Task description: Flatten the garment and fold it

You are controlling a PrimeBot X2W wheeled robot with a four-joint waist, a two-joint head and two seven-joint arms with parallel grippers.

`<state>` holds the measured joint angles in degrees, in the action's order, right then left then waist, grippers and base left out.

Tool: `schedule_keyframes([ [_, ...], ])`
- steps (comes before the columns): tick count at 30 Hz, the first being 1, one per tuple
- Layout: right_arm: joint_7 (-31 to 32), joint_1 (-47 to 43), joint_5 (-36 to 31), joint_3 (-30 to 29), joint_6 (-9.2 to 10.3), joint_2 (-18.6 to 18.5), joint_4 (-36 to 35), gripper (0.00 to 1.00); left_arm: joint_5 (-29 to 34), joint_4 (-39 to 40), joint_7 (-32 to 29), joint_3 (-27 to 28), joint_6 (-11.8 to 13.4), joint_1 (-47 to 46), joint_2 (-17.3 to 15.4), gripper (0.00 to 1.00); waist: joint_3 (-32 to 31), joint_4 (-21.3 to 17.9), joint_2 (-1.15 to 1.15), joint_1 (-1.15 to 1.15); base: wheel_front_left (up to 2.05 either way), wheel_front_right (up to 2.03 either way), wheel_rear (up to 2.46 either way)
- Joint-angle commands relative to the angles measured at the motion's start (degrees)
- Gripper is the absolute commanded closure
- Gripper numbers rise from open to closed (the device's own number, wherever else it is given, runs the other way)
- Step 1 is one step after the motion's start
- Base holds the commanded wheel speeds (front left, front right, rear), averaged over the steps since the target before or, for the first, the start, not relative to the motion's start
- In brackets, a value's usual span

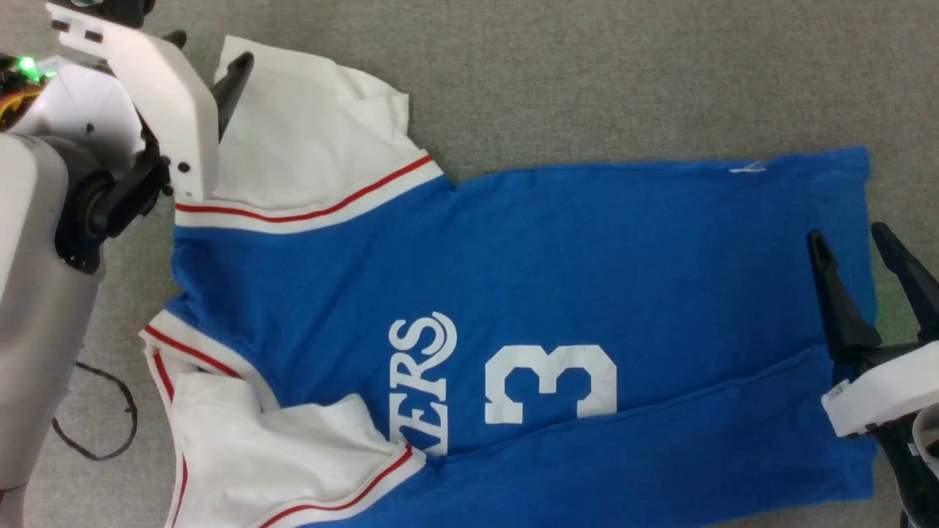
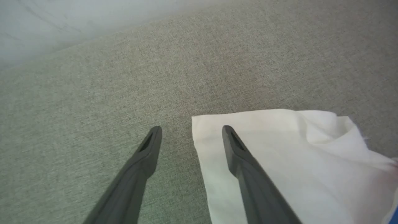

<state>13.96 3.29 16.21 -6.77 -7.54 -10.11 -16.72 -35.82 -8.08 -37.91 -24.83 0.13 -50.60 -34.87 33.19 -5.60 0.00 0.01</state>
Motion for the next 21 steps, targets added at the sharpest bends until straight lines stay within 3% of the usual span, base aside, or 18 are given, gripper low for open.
schedule_keyframes([
  [1, 0.0, 0.7, 0.3, 0.0, 0.05, -0.1, 0.1, 0.0, -0.6, -0.3, -1.0, -0.2, 0.3, 0.4, -0.4, 0.0, 1.0, -0.9, 0.0, -0.01, 0.0, 0.0, 0.0],
  [5, 0.2, 0.6, 0.3, -0.2, 0.05, -0.2, 0.2, 0.0, -1.7, -0.3, -4.3, -0.9, 0.8, 1.5, -0.8, 0.0, 1.5, -1.1, 0.0, -0.01, 0.0, 0.0, 0.0],
  [6, 0.2, 0.6, 0.3, -0.2, 0.05, -0.2, 0.2, 0.0, -1.8, -0.3, -5.0, -1.2, 0.8, 1.8, -0.9, 0.38, 1.5, -1.1, 0.0, -0.01, 0.0, 0.0, 0.0],
  [7, 0.3, 0.7, 0.3, -0.1, 0.05, -0.2, 0.2, 0.0, -1.8, -0.2, -5.6, -1.5, 0.7, 2.1, -1.1, 1.0, 1.5, -1.1, 0.0, -0.01, 0.0, 0.0, 0.0],
  [12, 1.0, 2.1, 0.5, 0.9, 0.05, -1.7, -0.1, 0.0, -1.8, 0.2, -4.6, -1.9, 0.6, 3.0, -1.0, 1.0, 0.7, -1.2, 0.0, -0.01, 0.0, 0.0, 0.0],
  [21, 4.2, 11.5, 1.4, -1.1, 0.05, -8.6, 0.2, 0.0, -0.2, -0.4, 3.2, -1.2, 0.1, 3.2, -0.1, 1.0, -1.0, 0.1, 0.0, -0.01, 0.0, 0.0, 0.0],
])
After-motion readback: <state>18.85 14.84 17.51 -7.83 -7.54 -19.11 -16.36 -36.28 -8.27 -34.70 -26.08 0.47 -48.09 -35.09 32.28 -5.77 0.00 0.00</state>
